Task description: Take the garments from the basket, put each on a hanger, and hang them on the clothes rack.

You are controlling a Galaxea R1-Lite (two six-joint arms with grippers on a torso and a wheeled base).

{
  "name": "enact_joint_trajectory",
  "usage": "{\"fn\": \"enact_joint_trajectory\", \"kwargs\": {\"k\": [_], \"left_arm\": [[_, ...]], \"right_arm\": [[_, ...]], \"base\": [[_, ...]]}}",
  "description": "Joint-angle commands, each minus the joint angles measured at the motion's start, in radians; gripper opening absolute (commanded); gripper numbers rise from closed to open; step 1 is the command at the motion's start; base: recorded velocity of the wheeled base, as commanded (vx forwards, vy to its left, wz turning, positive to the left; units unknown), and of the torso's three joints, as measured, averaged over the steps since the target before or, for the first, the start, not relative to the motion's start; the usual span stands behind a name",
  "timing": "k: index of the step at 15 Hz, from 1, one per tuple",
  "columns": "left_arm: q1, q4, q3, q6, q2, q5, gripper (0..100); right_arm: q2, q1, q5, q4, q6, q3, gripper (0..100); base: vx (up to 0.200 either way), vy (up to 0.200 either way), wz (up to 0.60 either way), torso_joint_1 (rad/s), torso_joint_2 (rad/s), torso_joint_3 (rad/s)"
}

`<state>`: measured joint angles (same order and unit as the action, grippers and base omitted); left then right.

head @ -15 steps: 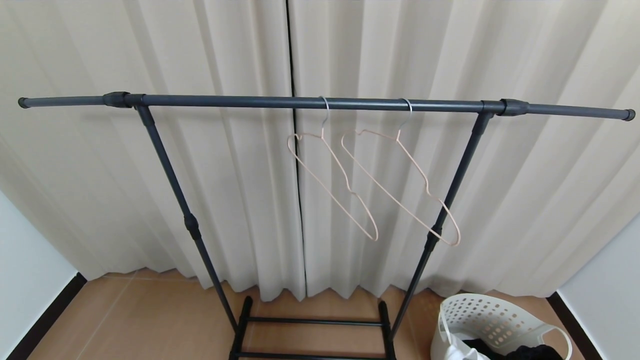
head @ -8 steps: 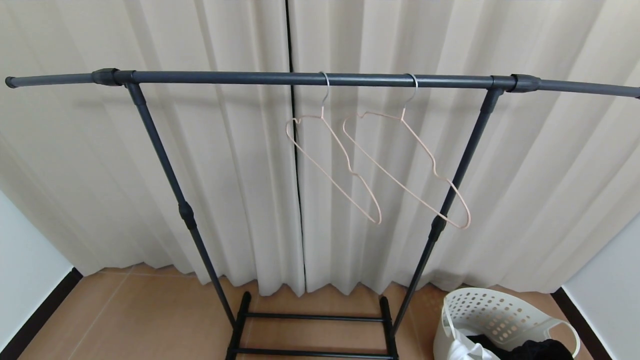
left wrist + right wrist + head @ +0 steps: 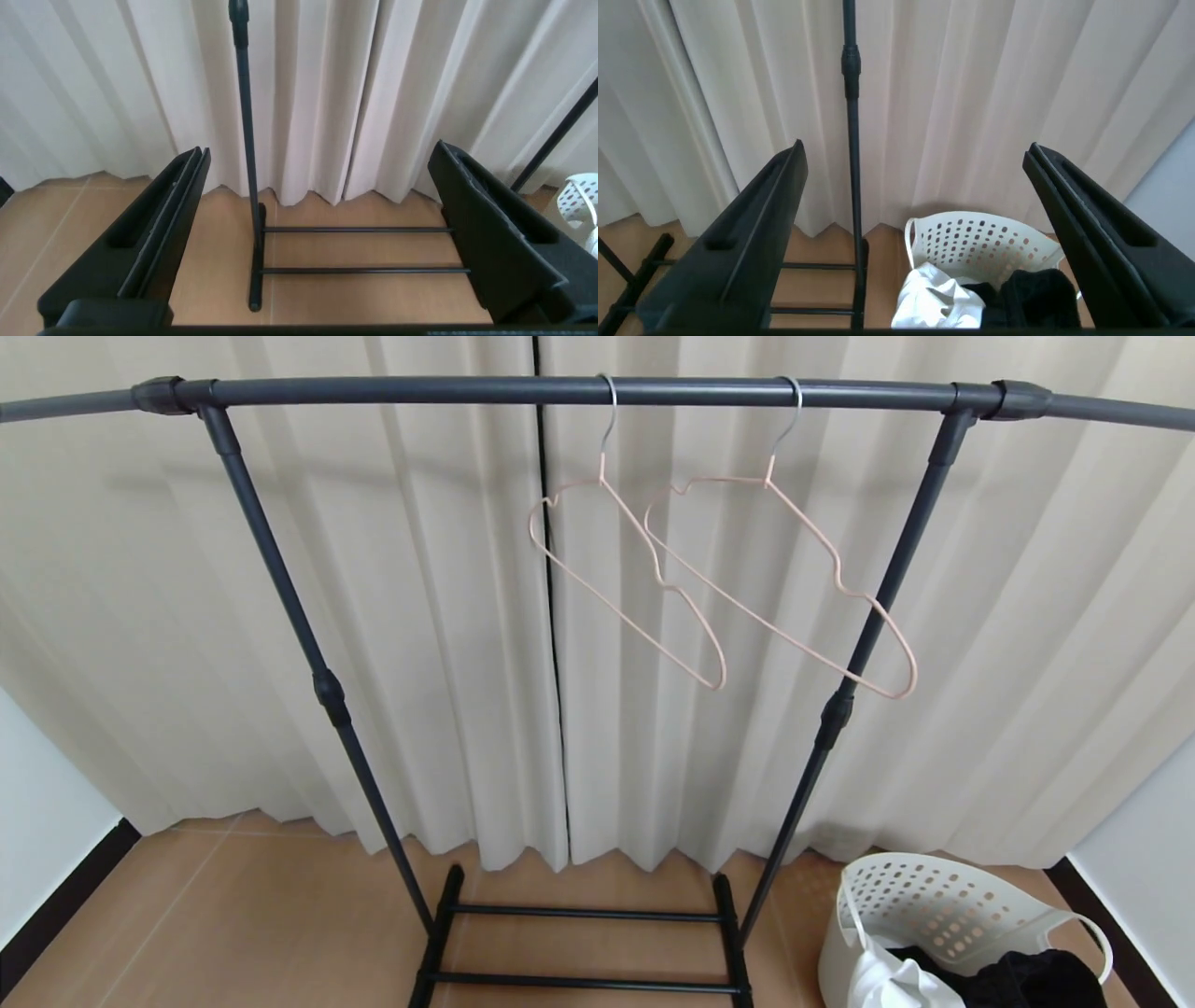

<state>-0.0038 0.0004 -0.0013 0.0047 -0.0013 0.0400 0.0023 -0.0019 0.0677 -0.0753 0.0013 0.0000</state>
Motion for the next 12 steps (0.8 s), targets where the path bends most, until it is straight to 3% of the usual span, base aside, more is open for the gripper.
{"fn": "enact_joint_trajectory", "kwargs": {"k": [1,12], "left_arm": [[-0.001,0.000,0.000,0.000,0.001,0.000,100],[-0.001,0.001,0.000,0.000,0.001,0.000,100]], "right_arm": [[0.001,0.000,0.000,0.000,0.000,0.000,100],[0.001,0.000,0.001,0.000,0.002,0.000,100]], "base": [[0.000,0.000,0.00,-0.159,0.51,0.349],[0.000,0.000,0.00,-0.108,0.48,0.375]]}}
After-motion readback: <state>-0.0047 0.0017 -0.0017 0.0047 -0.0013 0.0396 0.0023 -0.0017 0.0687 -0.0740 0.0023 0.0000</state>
